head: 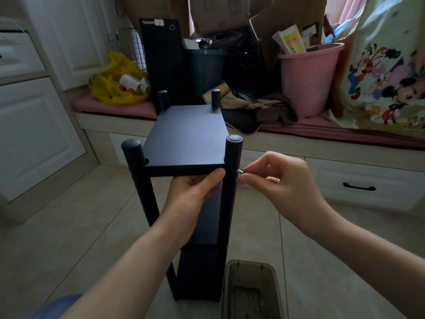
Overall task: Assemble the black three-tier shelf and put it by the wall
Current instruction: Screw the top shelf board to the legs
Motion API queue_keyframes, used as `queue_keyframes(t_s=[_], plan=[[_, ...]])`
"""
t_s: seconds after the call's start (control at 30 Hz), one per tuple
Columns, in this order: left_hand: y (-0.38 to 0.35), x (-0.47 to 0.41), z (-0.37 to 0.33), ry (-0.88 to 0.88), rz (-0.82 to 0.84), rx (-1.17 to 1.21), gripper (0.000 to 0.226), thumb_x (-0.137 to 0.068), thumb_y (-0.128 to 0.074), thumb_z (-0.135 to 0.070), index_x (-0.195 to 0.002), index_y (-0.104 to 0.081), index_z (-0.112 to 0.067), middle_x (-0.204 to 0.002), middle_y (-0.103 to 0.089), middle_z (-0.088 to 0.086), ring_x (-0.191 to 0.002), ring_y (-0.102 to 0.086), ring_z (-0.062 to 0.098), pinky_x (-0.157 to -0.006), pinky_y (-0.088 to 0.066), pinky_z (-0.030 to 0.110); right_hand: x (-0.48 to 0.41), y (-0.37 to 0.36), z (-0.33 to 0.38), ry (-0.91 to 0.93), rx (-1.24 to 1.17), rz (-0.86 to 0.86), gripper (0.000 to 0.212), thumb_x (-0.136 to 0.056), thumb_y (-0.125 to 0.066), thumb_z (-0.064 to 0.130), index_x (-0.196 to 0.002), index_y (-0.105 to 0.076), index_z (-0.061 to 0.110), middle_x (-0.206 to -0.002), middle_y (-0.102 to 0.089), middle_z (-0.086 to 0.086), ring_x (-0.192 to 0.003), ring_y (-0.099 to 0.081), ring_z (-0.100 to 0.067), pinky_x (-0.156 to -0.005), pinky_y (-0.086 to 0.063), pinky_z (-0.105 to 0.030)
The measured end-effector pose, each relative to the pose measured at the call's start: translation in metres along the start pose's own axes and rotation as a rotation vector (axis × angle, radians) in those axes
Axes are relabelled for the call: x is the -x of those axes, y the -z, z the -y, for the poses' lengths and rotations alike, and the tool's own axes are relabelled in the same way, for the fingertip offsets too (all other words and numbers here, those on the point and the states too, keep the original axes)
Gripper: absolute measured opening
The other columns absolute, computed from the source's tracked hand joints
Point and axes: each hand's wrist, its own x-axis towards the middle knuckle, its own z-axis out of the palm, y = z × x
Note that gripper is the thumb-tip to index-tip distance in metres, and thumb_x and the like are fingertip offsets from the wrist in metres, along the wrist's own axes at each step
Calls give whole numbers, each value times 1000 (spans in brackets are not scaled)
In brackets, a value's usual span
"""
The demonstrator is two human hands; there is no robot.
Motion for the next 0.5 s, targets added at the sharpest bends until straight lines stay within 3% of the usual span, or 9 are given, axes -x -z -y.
queue_keyframes(t_s=[0.3,0.5], plan=[[1,-1,1,-6,-8,12,61,-73,-77,-35,-123,-68,-2,-118,-73,14,-117,-67,28,-110,-45,54,0,-2,2,66,194,-31,17,-76,-83,17,-77,-68,25,-76,-74,12,-77,-71,-6,-76,-57,-29],[1,0,1,-13,-6,7,61,-72,-77,-36,-121,-68,-2,-117,-74,13,-116,-68,27,-110,-45,54,-1,-4,1,64,195,-27,17,-77,-83,15,-77,-69,25,-75,-74,9,-77,-72,-7,-77,-56,-32]])
